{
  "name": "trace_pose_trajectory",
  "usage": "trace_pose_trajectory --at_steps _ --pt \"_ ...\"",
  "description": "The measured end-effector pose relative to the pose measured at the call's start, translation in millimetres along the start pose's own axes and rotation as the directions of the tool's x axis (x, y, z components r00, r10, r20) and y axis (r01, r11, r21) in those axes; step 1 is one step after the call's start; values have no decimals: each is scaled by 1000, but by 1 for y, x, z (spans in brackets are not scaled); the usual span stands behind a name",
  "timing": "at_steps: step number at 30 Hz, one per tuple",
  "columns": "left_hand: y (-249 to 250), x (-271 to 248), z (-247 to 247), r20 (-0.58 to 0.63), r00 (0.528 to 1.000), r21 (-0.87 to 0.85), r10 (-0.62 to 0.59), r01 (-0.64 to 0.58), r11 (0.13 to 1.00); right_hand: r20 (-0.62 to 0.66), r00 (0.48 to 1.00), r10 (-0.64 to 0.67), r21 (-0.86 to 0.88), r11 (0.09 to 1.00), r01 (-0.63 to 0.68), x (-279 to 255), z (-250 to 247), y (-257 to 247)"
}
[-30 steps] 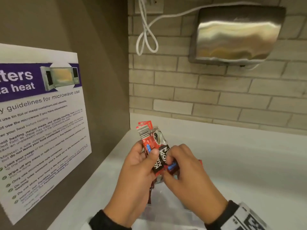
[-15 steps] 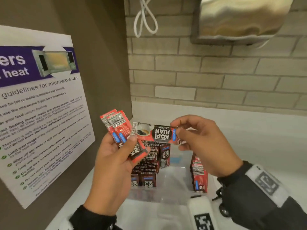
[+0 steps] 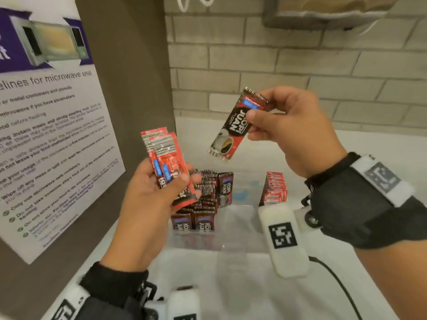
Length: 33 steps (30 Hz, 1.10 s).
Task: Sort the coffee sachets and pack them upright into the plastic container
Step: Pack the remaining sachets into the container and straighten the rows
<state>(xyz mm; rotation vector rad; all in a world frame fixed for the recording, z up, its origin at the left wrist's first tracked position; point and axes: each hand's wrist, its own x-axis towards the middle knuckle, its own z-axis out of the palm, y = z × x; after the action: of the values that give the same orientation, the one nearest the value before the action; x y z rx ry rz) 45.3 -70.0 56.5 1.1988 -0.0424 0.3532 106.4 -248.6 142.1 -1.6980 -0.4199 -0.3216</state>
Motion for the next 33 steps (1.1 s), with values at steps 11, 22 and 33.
trace_pose_trajectory --at_steps 11,22,33 --pt "-6 -7 -32 -27 999 -40 33 -35 999 151 947 283 -787 614 -58 -1 28 84" --pt "-8 -8 -50 -66 998 -52 -16 13 999 86 937 339 -831 543 -120 13 45 104" --pt "-6 -8 -45 -17 999 -52 -42 41 998 88 916 391 -828 540 -151 15 40 103"
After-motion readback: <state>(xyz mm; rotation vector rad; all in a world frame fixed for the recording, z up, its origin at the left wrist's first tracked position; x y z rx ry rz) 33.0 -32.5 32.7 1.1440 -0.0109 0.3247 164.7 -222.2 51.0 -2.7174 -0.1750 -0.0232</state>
